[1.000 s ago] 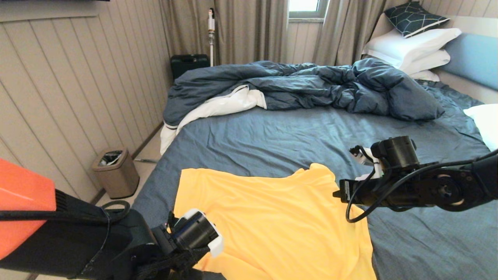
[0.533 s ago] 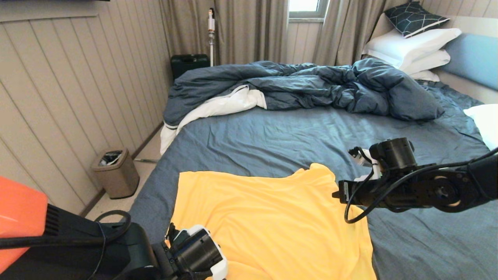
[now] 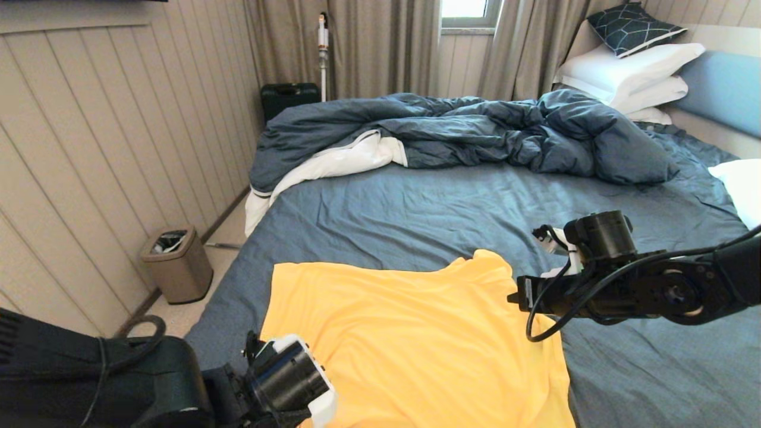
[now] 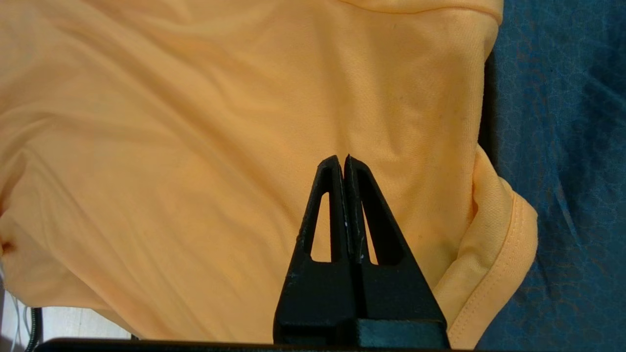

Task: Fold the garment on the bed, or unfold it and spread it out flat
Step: Unford the yellow T-shirt

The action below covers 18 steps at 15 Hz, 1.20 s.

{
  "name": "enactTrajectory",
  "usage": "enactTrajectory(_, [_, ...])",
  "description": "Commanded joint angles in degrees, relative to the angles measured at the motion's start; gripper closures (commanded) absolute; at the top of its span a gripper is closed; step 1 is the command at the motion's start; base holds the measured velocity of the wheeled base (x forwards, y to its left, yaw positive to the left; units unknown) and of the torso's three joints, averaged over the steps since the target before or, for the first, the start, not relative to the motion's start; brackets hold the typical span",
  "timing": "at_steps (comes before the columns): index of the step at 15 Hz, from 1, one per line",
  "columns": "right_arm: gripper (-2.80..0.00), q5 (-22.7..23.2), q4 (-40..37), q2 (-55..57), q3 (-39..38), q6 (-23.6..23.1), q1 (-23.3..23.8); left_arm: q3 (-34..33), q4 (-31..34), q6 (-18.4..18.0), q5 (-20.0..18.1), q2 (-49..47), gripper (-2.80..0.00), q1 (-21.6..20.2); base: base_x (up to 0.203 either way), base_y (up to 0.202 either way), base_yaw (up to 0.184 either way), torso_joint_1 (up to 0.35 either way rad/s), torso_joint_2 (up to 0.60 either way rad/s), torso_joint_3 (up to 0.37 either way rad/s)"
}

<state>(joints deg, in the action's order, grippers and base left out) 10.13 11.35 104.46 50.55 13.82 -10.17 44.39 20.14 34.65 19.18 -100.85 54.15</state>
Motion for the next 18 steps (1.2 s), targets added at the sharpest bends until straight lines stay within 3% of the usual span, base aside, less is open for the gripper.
enactTrajectory(1, [0.0,0.06,0.08,-0.14,-0.02,0.06,-0.03,0.55,0.08,0.14,1.94,5.51,-2.8,-0.59,0.0,0.0,0.0,0.0,0.0,0.0])
enactTrajectory(3, [0.0,0.06,0.08,-0.2,-0.02,0.06,-0.03,1.88,0.08,-0.31,3.9,8.36,-2.8,-3.53,0.0,0.0,0.0,0.0,0.0,0.0])
enactTrajectory(6, [0.0,0.06,-0.05,-0.31,-0.02,0.09,-0.03,5.84,0.12,-2.53,5.61,9.05,-2.8,-12.22,0.0,0.0,0.0,0.0,0.0,0.0])
enactTrajectory(7, [0.0,0.06,0.01,-0.31,-0.02,0.15,-0.12,8.29,0.07,-4.11,4.07,8.37,-2.8,-16.3,0.0,0.0,0.0,0.0,0.0,0.0])
enactTrajectory(8, [0.0,0.06,0.05,-0.31,-0.11,0.15,-0.21,11.41,-0.02,-5.67,-0.28,7.1,-2.8,-20.5,0.0,0.0,0.0,0.0,0.0,0.0])
enactTrajectory(9, [0.0,0.06,0.08,-0.46,-0.25,0.15,-0.29,14.97,-0.08,-7.22,-5.72,5.17,-2.1,-24.31,0.0,0.0,0.0,0.0,0.0,0.0])
enactTrajectory(10, [0.0,0.06,0.08,-0.49,-0.37,0.15,-0.29,18.89,-0.01,-8.75,-11.39,2.05,0.0,-27.81,0.0,0.0,0.0,0.0,0.0,0.0])
enactTrajectory(12, [0.0,0.06,0.08,-0.49,-0.29,0.07,-0.21,25.34,0.14,-11.37,-16.54,-4.98,0.0,-31.41,0.0,0.0,0.0,0.0,0.0,0.0])
enactTrajectory(18, [0.0,0.06,0.1,-0.22,-0.19,0.15,-0.03,41.45,-0.18,-14.67,-20.32,-21.23,0.0,-37.33,0.0,0.0,0.0,0.0,0.0,0.0])
